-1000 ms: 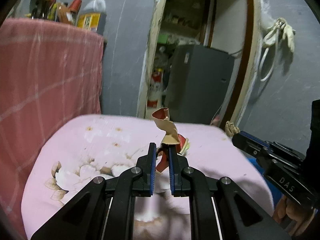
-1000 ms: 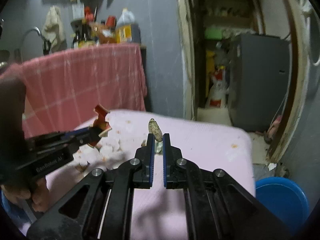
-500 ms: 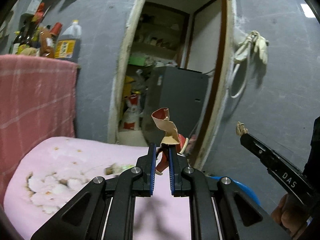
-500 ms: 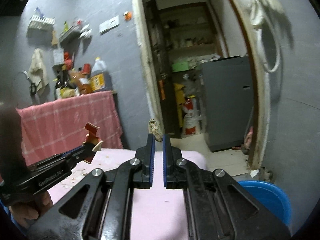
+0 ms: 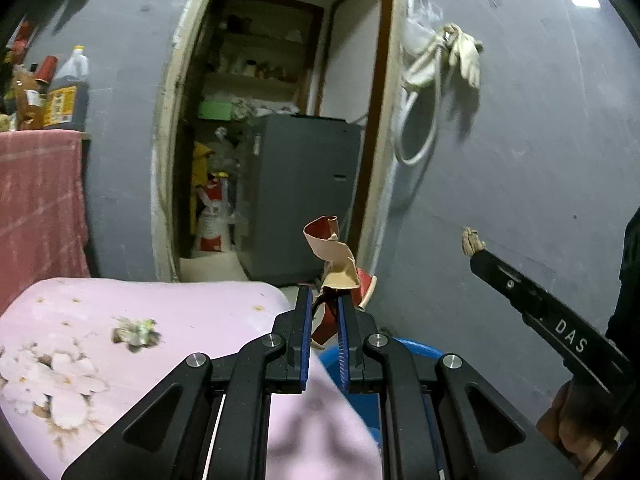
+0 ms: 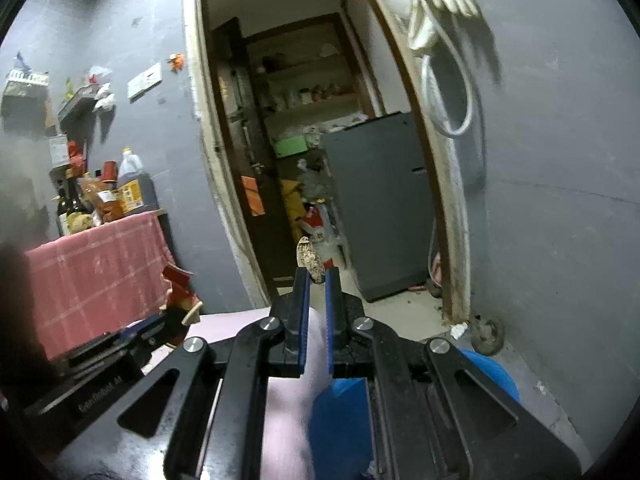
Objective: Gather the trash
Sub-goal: 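Lift both held pieces and carry them toward the blue basin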
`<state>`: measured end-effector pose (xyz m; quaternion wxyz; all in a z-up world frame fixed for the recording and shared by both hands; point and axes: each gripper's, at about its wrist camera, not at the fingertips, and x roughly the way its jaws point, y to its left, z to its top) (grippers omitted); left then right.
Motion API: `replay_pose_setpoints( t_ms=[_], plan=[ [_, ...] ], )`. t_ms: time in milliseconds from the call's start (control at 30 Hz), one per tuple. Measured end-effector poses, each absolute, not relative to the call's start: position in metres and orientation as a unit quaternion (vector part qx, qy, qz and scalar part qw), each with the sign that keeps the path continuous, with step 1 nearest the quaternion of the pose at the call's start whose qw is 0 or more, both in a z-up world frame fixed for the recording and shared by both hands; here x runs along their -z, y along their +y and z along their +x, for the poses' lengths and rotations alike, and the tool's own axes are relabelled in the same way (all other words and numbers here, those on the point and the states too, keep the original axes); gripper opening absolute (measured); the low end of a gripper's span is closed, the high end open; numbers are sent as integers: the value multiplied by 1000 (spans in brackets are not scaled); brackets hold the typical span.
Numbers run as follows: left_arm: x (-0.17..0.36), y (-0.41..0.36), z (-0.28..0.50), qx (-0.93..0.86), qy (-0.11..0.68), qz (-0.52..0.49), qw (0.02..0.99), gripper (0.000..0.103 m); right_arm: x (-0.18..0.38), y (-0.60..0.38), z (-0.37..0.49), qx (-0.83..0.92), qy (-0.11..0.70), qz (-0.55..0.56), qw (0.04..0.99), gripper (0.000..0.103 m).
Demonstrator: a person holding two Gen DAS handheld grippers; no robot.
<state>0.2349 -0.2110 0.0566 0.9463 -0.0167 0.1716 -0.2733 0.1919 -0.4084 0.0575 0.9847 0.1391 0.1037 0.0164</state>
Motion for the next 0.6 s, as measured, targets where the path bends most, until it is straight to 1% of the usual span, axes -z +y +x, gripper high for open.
replay_pose_setpoints(
  t_ms=[300,600],
  plan=[
    [-37,-244,246,296,225,1,928,9,-39,-438,198,15,151,173,973,7],
    [-7,-268,274,312,323,2,894,10,-18,-451,218,25,218,199,955,7]
  ],
)
